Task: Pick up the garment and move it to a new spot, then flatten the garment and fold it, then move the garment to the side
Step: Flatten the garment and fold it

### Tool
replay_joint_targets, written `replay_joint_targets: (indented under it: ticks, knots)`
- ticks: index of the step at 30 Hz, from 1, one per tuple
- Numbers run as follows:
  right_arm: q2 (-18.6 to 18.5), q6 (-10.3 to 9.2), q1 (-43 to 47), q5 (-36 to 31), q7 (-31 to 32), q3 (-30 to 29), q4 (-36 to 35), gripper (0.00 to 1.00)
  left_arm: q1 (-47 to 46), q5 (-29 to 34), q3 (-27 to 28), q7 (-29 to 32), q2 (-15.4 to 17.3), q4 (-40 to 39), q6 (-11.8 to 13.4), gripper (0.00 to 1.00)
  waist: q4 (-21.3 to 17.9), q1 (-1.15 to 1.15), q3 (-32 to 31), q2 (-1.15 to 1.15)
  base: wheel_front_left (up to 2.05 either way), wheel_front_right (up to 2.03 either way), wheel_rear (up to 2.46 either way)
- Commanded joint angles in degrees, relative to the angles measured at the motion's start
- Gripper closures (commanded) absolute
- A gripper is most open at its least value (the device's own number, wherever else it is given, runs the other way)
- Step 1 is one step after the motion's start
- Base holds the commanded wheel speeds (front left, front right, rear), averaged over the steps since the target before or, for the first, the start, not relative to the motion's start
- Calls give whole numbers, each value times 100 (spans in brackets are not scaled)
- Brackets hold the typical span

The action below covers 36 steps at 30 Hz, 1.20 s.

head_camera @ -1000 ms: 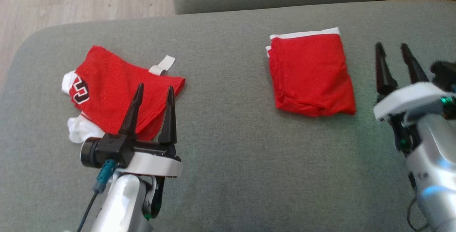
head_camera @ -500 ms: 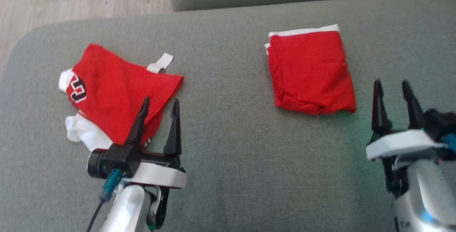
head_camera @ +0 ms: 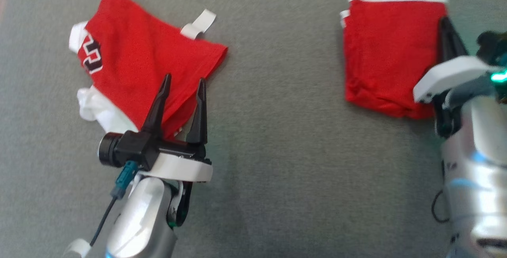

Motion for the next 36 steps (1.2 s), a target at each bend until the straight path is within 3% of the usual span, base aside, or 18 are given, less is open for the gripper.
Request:
replay_joint_targets:
  ticks: [1,7,11,16,24,30,36]
  knots:
    - [33,-4,-461,-243,-102,-138,264,100,-233,-42,151,-54,42,-193,-7,0,284,-1,344,0,0,0,0]
    - [56,-4,-923,-822,-3,-602,1373,100,-311,-56,163,-54,42,-183,13,0,405,-1,354,0,0,0,0]
    - [105,-4,-1166,-1081,-359,-612,1836,100,-324,-126,143,-54,42,-200,49,0,413,-1,254,0,0,0,0]
    - [152,-4,-1512,-639,-945,159,2351,100,-224,-121,140,-54,42,-169,59,0,356,-1,54,0,0,0,0]
    - [154,-4,-1404,271,-900,1506,3122,100,-193,-94,162,-54,42,-143,40,0,345,-1,-52,0,0,0,0]
    - [155,-4,-1287,825,-998,1781,3068,100,-99,-82,228,-54,42,-115,57,0,274,-1,-191,0,0,0,0]
    - [155,-4,-970,1126,-1046,1603,2198,100,53,-52,344,-54,42,-105,47,0,42,-1,-488,0,0,0,0]
